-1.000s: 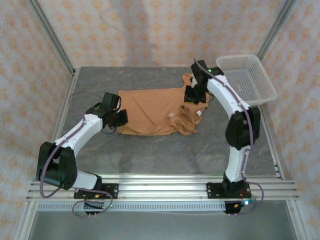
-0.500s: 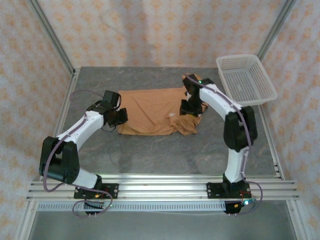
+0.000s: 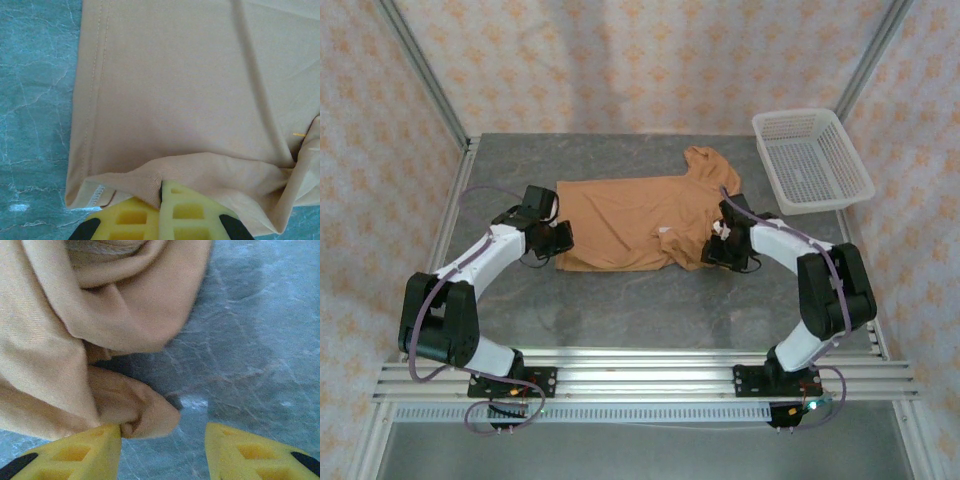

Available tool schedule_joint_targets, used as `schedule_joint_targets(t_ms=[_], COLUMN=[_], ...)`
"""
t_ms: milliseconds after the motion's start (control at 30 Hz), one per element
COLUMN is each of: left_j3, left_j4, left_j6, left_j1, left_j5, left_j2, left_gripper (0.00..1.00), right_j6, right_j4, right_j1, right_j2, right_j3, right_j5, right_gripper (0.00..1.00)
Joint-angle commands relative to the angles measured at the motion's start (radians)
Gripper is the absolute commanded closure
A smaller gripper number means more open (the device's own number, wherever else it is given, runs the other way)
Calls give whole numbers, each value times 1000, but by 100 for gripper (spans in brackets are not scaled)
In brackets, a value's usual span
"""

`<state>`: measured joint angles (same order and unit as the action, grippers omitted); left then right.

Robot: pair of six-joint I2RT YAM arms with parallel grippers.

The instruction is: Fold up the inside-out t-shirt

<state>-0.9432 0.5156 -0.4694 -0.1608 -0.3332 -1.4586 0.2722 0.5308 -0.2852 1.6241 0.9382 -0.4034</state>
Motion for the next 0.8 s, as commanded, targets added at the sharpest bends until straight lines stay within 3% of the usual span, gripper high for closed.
schedule_joint_targets(t_ms=[0, 233, 467, 533, 767], left_j3=[4, 0, -8, -24, -328], left_j4=[-2, 10, 28, 38, 155], left_j6=[15, 17, 21, 21, 7], left_j1=[9, 9, 16, 24, 95], left_j5=[-3, 0, 3, 3, 1], left_j2=[10, 18, 34, 44, 70], left_gripper=[100, 100, 100, 100, 100], right_j6=[0, 48, 113, 143, 176], right_j4=[-106, -162, -97, -21, 183], right_j1=[-3, -3, -2, -2, 61], right_j2=[28, 74, 15, -48, -212], right_j3=[-6, -36, -10, 41, 463], right_j5=[-54, -86, -71, -42, 50], right_gripper=[52, 58, 92, 99, 100])
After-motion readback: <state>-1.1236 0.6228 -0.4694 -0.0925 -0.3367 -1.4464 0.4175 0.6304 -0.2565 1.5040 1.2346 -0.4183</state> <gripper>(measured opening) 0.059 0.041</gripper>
